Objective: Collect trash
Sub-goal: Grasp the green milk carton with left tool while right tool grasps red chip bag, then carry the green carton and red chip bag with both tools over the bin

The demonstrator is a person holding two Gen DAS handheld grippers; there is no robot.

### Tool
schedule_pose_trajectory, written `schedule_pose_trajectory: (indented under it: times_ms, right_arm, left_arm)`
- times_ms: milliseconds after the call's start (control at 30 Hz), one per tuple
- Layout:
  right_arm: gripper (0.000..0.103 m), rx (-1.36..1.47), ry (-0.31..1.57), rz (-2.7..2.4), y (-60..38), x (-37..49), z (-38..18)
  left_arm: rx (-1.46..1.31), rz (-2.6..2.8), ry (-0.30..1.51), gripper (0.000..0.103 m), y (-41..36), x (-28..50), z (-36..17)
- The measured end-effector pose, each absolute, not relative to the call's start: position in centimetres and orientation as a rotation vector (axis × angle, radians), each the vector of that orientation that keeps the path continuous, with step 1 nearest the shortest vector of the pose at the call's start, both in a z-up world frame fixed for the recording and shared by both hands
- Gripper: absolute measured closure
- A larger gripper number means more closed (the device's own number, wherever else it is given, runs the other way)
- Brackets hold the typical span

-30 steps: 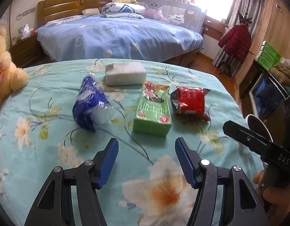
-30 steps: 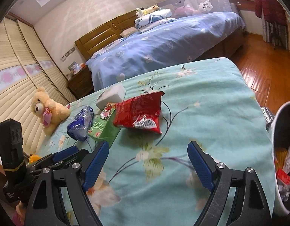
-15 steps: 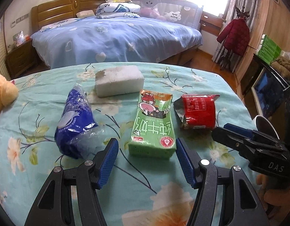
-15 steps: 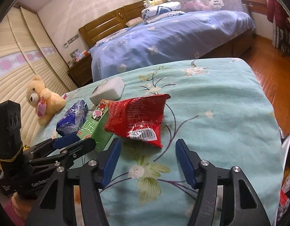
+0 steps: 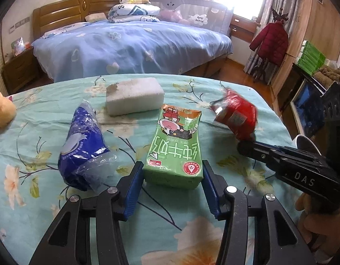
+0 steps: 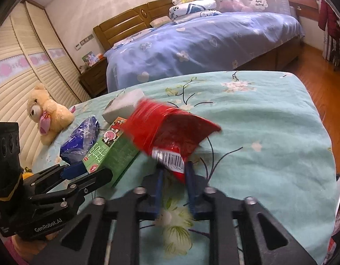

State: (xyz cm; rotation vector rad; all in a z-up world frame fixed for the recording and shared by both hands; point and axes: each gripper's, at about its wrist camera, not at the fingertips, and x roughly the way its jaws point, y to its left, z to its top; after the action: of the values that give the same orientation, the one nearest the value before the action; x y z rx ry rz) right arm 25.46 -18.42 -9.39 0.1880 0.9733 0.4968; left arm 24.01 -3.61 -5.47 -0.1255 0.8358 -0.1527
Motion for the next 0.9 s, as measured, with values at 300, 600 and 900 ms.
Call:
schedule_pose_trajectory:
  times_ms: [300,600,900]
  right_arm:
    - [0.094,0.233,0.951,0.468,-21.0,22.7,-8.4]
    - [0.095,0.261,0.930,0.397,-24.5,19.5,-7.1]
    - [0.095,0.299,0.923,0.325,-28.5,16.6,-6.8]
  left_arm:
    - [-0.148,-0.181,0.820,0.053,-4.3,21.2,-4.9]
    - [-0.145,-0.244,0.806,0.053,-6.8,18.7,-3.7]
    - [-0.122,-0.321,0.802,0.053,-10.3,17.2,-3.1]
